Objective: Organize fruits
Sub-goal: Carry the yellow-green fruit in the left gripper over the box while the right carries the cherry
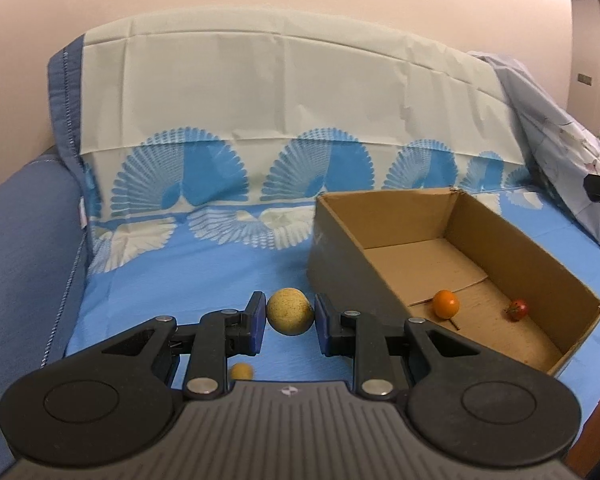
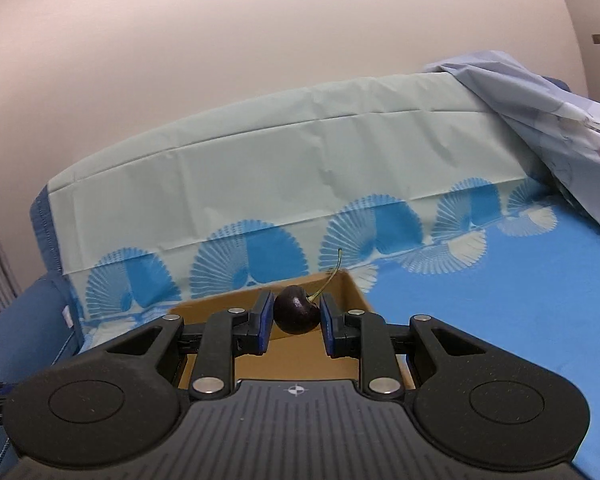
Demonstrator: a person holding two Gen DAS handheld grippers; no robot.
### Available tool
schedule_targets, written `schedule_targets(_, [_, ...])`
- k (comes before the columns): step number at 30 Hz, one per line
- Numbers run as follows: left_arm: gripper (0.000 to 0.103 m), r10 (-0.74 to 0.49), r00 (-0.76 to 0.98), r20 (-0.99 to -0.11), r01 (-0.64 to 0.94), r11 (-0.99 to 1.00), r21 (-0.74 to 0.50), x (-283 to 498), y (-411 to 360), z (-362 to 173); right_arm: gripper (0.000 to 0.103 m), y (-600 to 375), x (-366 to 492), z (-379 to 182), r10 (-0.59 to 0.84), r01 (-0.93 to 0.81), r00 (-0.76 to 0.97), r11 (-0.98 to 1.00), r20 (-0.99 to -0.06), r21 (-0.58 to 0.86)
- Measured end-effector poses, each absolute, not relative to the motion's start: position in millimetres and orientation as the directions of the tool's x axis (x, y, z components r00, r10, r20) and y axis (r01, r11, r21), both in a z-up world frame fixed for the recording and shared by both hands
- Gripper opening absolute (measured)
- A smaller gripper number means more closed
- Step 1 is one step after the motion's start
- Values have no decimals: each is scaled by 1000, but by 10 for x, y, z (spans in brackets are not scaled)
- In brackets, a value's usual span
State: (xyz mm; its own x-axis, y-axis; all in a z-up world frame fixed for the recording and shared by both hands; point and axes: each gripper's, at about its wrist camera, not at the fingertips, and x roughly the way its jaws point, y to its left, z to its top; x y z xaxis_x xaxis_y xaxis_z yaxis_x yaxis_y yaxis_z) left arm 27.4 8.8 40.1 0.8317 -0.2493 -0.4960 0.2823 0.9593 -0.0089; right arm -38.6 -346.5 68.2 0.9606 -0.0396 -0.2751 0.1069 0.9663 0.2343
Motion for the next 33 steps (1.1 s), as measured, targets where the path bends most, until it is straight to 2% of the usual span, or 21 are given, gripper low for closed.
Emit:
schedule_targets(13, [29, -416, 829, -374, 461, 887, 37, -80, -641, 417, 26, -3307, -378, 668, -40, 64, 960, 995, -276, 80])
schedule_targets(20, [29, -501, 781, -372, 556, 830, 50, -166, -1027, 291, 26, -3280, -363, 661, -62, 78, 954, 996, -293, 43])
schedule_targets(33, [29, -530, 764, -368, 575, 818, 16, 1, -1080, 266, 26, -3302, -239, 580, -92, 109, 943, 993, -321, 34])
